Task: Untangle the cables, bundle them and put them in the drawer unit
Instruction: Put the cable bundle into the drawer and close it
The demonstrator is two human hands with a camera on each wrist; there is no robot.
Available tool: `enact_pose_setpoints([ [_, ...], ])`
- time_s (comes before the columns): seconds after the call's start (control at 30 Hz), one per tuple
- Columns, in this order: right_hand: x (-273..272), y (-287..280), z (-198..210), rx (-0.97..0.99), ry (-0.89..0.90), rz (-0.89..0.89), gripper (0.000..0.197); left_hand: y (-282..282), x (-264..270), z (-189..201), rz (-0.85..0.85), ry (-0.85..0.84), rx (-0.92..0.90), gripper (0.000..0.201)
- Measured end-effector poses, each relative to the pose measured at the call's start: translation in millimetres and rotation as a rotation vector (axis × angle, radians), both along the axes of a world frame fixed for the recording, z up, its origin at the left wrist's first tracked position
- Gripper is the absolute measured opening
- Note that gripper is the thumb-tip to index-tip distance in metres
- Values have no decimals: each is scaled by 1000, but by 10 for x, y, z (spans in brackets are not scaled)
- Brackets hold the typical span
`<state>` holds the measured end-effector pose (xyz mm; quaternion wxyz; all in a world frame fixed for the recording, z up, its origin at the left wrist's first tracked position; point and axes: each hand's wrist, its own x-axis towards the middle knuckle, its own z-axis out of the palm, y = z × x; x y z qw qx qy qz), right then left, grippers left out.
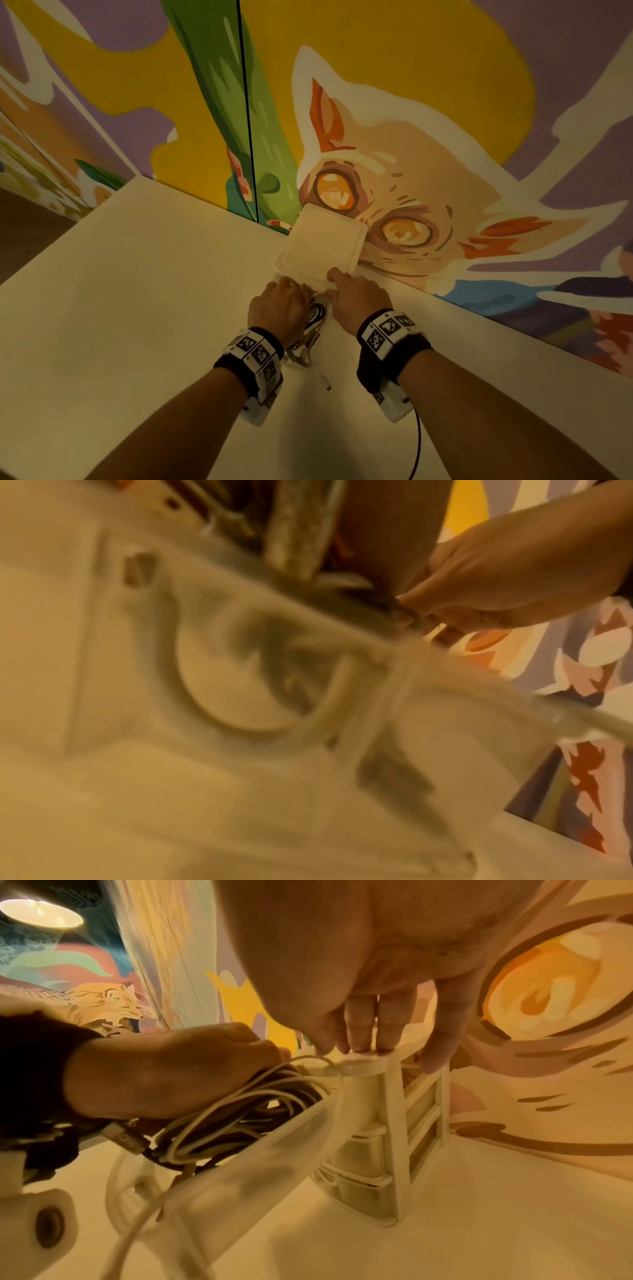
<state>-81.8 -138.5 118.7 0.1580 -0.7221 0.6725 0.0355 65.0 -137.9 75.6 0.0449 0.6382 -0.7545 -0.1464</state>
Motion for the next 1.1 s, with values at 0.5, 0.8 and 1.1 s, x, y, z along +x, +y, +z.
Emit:
enact_pose_setpoints([
  [0.5, 116, -112, -60, -122, 214, 130, 27, 85, 128, -133, -247, 295, -341, 17],
  [0.8, 27, -74, -119, -170, 125, 142, 28, 518, 156, -276, -219, 29, 19, 68],
  [1.1, -155, 544, -150, -106, -412, -178, 18, 460, 188, -344, -227, 32, -44, 71],
])
